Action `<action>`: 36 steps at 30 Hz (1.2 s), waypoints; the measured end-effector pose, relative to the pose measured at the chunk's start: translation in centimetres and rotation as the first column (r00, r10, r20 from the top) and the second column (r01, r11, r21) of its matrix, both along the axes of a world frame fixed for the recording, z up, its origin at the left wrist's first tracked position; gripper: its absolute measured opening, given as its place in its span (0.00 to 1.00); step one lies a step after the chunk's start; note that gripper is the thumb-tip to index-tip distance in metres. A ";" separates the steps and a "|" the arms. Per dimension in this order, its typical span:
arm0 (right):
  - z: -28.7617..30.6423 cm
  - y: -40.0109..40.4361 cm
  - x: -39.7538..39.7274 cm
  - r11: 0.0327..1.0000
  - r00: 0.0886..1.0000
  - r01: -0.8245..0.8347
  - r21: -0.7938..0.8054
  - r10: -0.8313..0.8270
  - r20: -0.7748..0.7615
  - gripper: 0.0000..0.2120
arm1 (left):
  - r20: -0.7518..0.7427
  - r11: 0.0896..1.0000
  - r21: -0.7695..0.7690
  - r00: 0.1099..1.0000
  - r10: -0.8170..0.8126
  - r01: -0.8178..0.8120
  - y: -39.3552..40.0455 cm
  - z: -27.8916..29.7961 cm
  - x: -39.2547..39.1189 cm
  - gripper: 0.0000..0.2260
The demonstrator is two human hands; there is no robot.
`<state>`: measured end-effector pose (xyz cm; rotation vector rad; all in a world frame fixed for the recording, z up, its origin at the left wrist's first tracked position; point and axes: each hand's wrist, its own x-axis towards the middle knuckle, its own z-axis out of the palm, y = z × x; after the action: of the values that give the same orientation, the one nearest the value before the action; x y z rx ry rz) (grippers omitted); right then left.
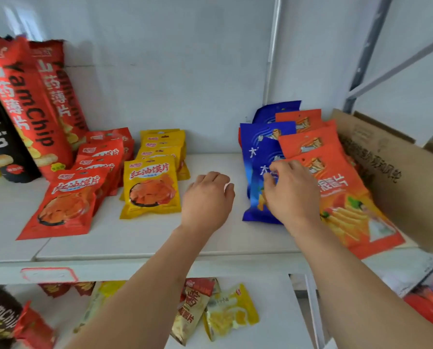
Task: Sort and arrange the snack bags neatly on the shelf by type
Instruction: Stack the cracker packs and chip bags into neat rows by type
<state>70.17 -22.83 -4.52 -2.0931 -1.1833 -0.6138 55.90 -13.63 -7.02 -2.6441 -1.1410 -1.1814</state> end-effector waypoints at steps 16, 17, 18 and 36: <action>-0.1 -3.9 11.5 0.903 0.768 0.359 -0.235 -0.429 -0.475 0.30 | -0.241 0.937 -0.278 0.929 -0.282 0.212 -3.1 1.0 13.5 0.39; 0.0 -3.9 11.9 0.904 0.744 0.356 -0.236 -0.427 -0.515 0.30 | -0.214 0.922 -0.318 0.931 -0.298 0.222 -3.2 1.0 14.0 0.34; 0.1 -4.0 12.3 0.907 0.721 0.351 -0.235 -0.421 -0.550 0.30 | -0.168 0.901 -0.364 0.935 -0.312 0.235 -3.3 1.0 14.4 0.29; 1.5 -3.1 16.7 0.987 0.582 0.138 0.087 -0.010 -0.813 0.29 | 0.630 0.531 -0.659 0.776 0.003 0.533 -2.4 2.9 18.5 0.14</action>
<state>86.91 -25.93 -3.01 -1.9257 -0.4817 0.2627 74.42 -16.04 -4.08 -3.3491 -1.7564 -2.0316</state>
